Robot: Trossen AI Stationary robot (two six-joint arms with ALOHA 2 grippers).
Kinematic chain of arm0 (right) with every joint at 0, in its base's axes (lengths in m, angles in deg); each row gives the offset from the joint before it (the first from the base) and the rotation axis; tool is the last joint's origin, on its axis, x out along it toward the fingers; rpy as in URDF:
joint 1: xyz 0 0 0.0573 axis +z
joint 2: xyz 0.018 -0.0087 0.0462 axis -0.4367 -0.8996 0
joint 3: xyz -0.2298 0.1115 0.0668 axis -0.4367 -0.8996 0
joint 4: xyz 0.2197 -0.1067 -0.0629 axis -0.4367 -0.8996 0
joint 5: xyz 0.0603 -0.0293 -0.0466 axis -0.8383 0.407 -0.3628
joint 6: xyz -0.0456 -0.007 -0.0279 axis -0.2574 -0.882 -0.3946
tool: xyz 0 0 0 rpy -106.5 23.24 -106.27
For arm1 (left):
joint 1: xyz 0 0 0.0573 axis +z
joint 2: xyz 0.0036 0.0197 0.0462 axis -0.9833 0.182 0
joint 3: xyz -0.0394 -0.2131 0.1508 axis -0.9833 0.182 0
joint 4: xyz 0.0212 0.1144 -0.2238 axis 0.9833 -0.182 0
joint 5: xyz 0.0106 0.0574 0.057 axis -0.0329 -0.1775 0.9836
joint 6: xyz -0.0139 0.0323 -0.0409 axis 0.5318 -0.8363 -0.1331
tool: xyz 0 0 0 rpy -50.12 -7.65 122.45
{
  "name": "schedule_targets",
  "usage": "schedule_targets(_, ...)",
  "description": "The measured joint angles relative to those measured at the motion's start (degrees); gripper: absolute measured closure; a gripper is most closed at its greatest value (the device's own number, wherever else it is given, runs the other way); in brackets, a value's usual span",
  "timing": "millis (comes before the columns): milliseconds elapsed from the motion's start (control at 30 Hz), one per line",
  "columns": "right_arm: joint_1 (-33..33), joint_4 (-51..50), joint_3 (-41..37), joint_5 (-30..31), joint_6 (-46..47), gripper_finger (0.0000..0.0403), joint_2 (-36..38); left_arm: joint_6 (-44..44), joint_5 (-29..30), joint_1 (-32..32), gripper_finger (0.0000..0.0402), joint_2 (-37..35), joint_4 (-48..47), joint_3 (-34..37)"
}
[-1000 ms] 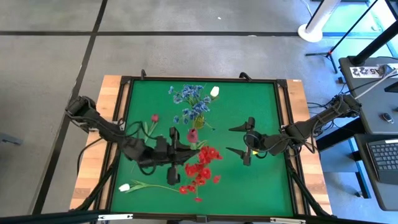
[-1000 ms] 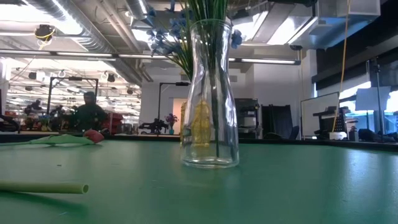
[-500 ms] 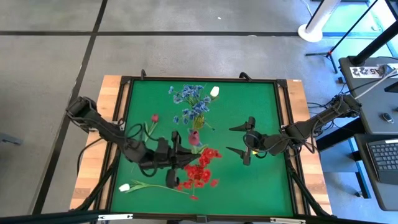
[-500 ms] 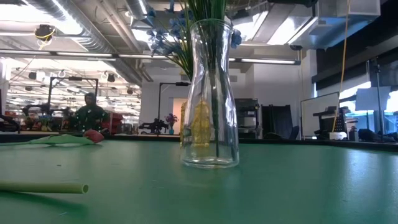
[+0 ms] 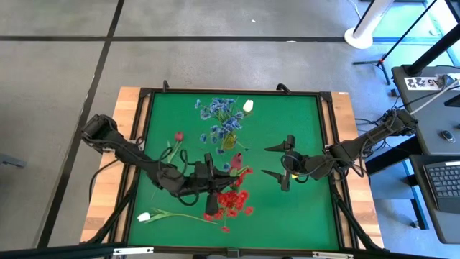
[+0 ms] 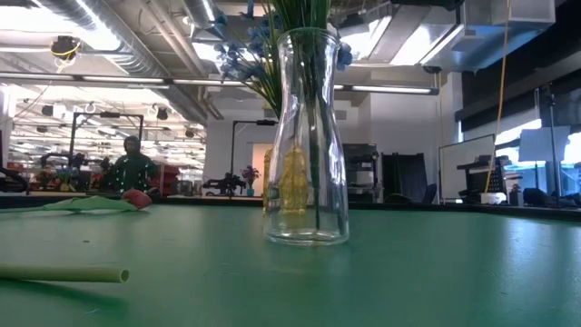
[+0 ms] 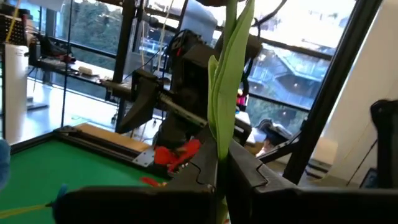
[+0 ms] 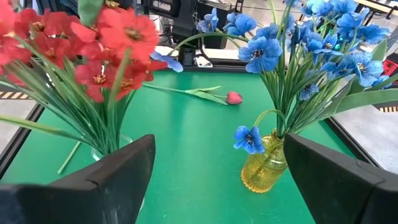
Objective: Sort flowers into vase by color
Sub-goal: Put the left dark red flower into the transparent flower vase
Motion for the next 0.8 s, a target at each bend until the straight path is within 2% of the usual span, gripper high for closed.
schedule_targets(167,0.0,0.0,0.0,0.0,0.0,0.0049,0.0,0.1,1.1,0.6,0.0390,0.6,-4.2,0.0)
schedule_targets(333,0.0,0.0,0.0,0.0,0.0,0.0049,0.0,-2.6,1.1,0.6,0.0364,0.4,-6.1,0.0)
schedule_targets(433,0.0,0.0,0.0,0.0,0.0,0.0049,0.0,-6.1,1.2,-0.3,0.0338,0.3,-6.1,0.0)
schedule_targets(567,0.0,0.0,0.0,0.0,0.0,0.0049,0.0,-6.3,1.1,-1.3,0.0297,0.0,-8.1,0.0)
schedule_targets(800,0.0,0.0,0.0,0.0,0.0,0.0049,0.0,1.9,1.1,-2.8,0.0215,-3.3,-18.5,0.0)
